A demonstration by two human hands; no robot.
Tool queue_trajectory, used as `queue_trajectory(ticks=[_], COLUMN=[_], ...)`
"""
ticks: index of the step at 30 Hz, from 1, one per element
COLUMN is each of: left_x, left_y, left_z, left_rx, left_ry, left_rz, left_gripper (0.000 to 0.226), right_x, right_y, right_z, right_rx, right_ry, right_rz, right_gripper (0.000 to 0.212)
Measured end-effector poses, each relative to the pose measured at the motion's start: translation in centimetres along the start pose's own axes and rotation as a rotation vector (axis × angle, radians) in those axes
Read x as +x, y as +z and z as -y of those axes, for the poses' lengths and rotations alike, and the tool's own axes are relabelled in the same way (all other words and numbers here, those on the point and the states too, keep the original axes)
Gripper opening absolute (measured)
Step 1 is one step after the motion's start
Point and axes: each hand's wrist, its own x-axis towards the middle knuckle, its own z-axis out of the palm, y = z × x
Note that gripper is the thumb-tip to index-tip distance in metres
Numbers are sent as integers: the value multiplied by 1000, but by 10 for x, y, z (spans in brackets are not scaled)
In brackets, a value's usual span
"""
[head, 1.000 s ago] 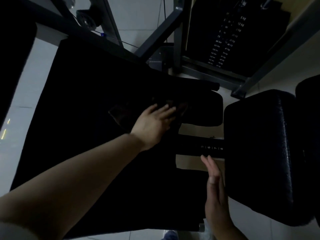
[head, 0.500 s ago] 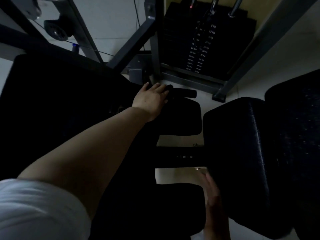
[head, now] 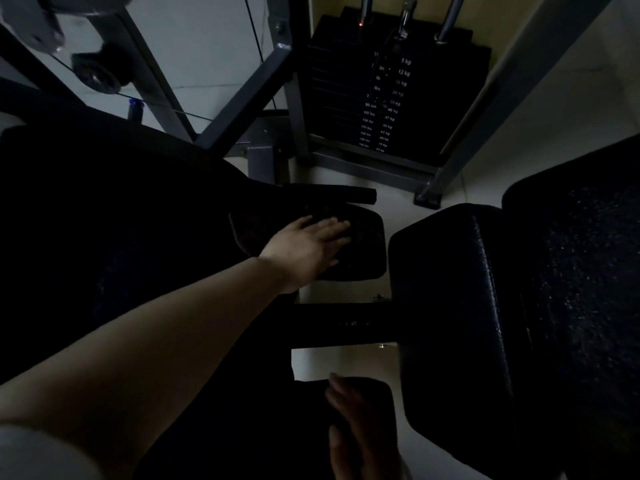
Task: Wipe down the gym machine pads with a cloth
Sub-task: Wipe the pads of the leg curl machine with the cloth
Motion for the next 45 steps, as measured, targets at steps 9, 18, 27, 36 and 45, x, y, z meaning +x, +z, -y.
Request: queue_trajectory(ticks=[9,18,27,36,45], left_x=[64,-11,-151,-149,-153], left_y=[-1,-16,42,54,50], left_z=[-40,-7,6,5,2], left_rx=[-14,-199,-52,-46,-222], left_ry=[-9,-29,-312,-373,-412], left_rz=[3,-269,-208,-245,-360], left_gripper=[52,46,55,56,50], right_x=[43,184,242,164,69], right_y=[-22,-7,33,76,78], right_z=[-12,-53,-56,0,28], right_rx=[171,204,-531,-278,-128], right_ry=[326,373,472,254,174], right_rz=[29,89,433,280,451], right_gripper=[42,40,53,53,65])
